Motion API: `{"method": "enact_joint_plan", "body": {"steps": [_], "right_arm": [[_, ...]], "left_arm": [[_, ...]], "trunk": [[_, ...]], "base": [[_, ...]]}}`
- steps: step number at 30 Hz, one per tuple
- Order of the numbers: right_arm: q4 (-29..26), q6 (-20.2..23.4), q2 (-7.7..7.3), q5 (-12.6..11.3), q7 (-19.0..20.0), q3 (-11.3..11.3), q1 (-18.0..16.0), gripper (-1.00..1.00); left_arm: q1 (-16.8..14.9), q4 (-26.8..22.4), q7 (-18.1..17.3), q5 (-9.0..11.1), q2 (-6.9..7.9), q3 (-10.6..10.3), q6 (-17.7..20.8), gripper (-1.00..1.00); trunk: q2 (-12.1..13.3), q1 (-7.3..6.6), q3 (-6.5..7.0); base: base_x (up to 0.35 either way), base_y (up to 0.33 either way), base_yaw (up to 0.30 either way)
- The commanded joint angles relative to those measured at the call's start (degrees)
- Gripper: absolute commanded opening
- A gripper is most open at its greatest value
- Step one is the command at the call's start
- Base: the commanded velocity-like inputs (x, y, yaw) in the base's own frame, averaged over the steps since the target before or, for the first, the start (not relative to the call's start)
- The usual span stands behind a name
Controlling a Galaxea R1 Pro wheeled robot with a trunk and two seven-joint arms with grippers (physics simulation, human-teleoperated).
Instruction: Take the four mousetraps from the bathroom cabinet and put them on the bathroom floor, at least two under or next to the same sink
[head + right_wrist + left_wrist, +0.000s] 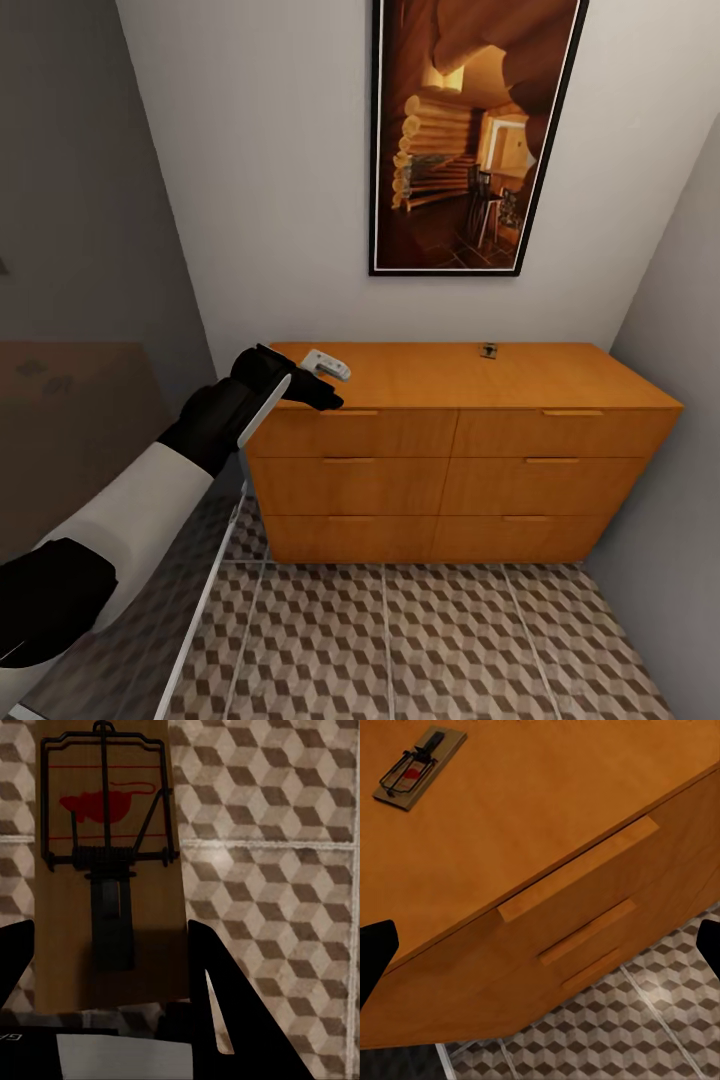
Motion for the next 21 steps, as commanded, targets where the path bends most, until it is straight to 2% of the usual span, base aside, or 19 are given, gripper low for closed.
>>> {"method": "enact_joint_plan", "body": {"steps": [1, 10, 21], "right_arm": [[0.0, 0.0, 0.01, -0.6, 0.2, 0.4, 0.0, -1.0], [0.0, -0.1, 0.05, -0.6, 0.2, 0.4, 0.0, -1.0], [0.0, -0.1, 0.15, -0.6, 0.4, 0.5, 0.0, -1.0]], "left_arm": [[-0.1, 0.0, 0.3, 0.5, 0.06, -0.2, 0.2, 1.0], [-0.1, -0.1, 0.3, 0.6, 0.08, -0.2, 0.2, 1.0], [-0.1, -0.1, 0.3, 0.6, 0.13, -0.2, 0.2, 1.0]], "trunk": [[0.0, 0.0, -0.06], [0.0, 0.0, -0.06], [0.0, 0.0, -0.06]], "base": [[0.0, 0.0, 0.0], [0.038, 0.0, 0.0], [0.241, 0.0, 0.0]]}}
